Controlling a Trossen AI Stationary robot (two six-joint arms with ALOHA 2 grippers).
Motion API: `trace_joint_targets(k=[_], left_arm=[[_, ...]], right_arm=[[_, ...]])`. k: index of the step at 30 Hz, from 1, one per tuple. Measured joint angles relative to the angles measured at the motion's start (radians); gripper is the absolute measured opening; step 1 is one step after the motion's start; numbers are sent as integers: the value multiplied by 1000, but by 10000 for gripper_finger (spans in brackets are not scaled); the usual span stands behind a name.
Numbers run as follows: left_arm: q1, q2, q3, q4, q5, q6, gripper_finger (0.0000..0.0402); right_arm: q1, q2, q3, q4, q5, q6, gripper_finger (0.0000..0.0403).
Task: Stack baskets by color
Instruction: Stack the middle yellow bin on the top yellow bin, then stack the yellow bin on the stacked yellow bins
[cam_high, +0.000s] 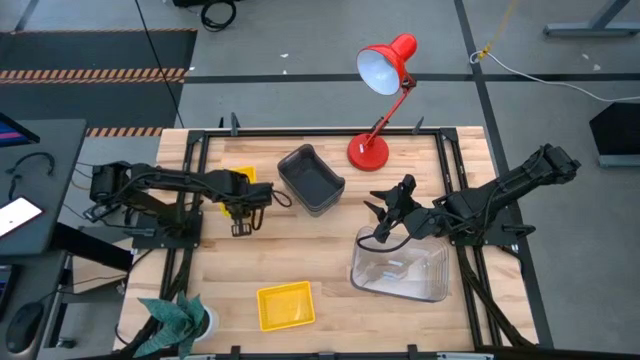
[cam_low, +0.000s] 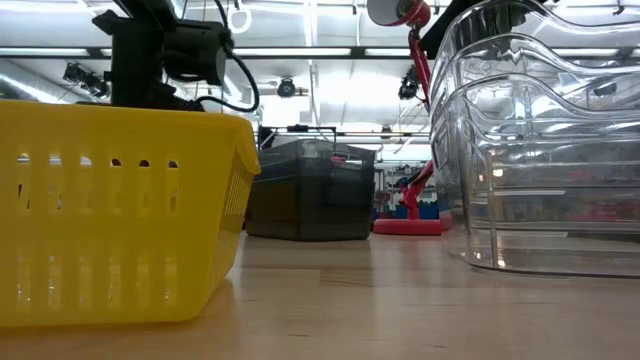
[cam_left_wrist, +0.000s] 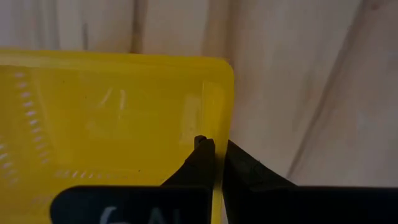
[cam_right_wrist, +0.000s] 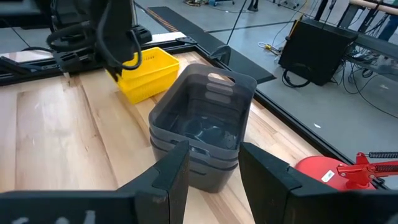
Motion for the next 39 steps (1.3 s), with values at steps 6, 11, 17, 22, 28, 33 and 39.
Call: trace_joint_targets(k=[6,11,17,22,28,33,39], left_arm=[[-85,0,6,6,7,-98,15],[-117,0,70,-5,24,-132,16],[-134,0,95,37,49,-169,24],[-147,0,95,101,21,-205,76],[-150,0,103,119,-18,-201,164],[-223,0,175,137,5,-123,194],[-456,0,191,220,88,127,172]], right_arm=[[-5,0,0,19,0,-12,143],[-6,0,0,31,-1,-18,143],[-6,0,0,32,-7,-16,143],[-6,0,0,35,-8,-18,143],[-6,0,0,35,-8,-18,143],[-6,0,0,35,-8,-20,143],[-6,0,0,34,-8,-30,143]])
